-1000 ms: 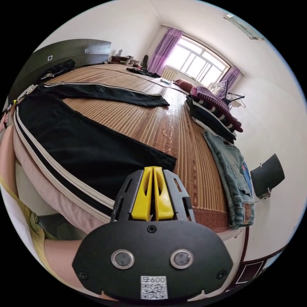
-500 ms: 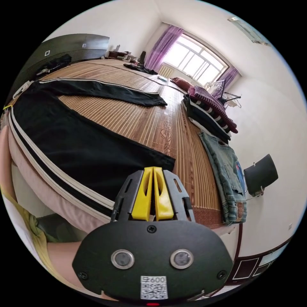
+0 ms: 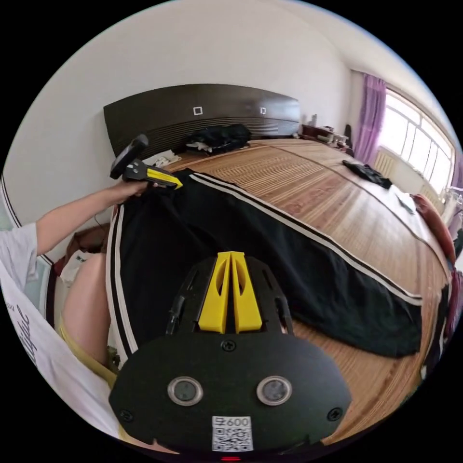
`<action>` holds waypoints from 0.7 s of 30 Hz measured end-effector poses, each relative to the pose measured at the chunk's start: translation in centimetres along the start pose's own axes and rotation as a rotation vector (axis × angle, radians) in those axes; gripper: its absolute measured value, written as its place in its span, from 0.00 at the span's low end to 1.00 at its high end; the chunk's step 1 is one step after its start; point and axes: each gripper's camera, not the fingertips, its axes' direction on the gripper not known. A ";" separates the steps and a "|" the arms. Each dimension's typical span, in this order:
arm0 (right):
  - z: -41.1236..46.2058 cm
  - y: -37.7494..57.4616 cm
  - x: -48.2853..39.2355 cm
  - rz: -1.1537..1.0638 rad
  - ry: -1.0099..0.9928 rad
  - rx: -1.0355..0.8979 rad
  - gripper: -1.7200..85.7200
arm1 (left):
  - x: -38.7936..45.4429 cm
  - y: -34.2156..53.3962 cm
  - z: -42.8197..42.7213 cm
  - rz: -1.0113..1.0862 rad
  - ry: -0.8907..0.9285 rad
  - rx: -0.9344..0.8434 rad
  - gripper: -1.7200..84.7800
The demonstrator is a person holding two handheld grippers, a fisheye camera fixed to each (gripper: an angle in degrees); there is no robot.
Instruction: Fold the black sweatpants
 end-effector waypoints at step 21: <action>-7.0 9.8 45.2 0.881 0.239 0.115 0.01 | -19.8 -0.4 12.6 -0.382 0.542 0.038 0.03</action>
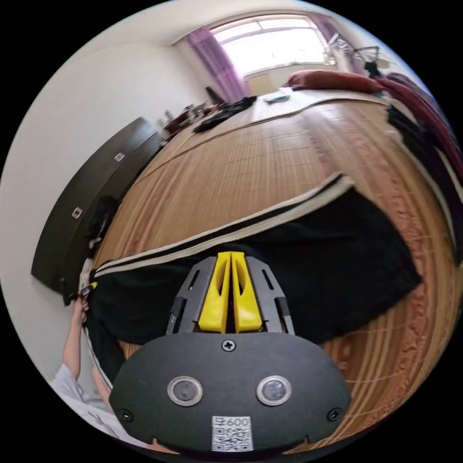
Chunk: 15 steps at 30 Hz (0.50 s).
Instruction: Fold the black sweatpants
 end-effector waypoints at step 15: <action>-2.2 12.2 -9.0 -0.469 0.067 -0.012 0.01 | 1.3 0.3 -2.0 0.143 -0.140 -0.018 0.02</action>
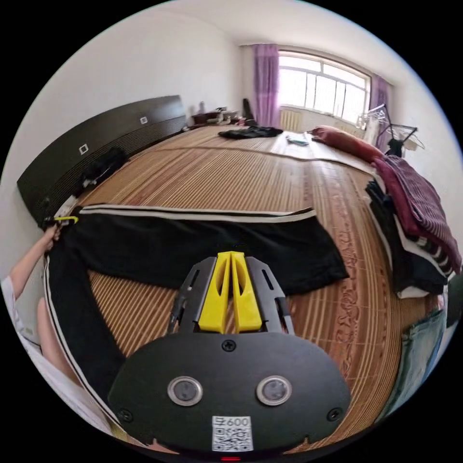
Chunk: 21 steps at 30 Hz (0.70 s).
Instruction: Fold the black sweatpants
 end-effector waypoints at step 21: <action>-3.1 19.8 -20.7 -0.184 0.310 0.352 0.01 | -4.0 19.9 -13.9 -0.323 -0.179 0.574 0.02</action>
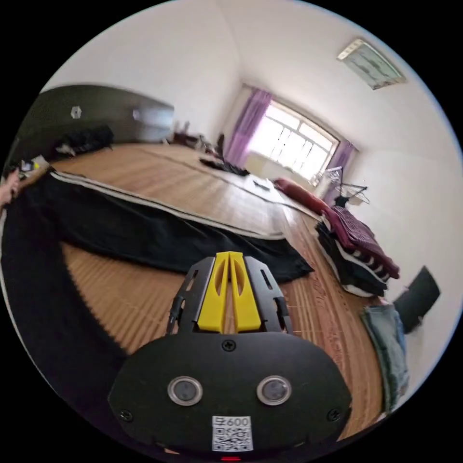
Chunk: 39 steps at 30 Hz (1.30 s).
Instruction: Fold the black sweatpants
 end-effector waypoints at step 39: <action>-23.6 26.2 -5.5 0.309 -0.072 0.295 0.01 | -3.3 36.9 -24.3 0.219 -0.020 0.148 0.03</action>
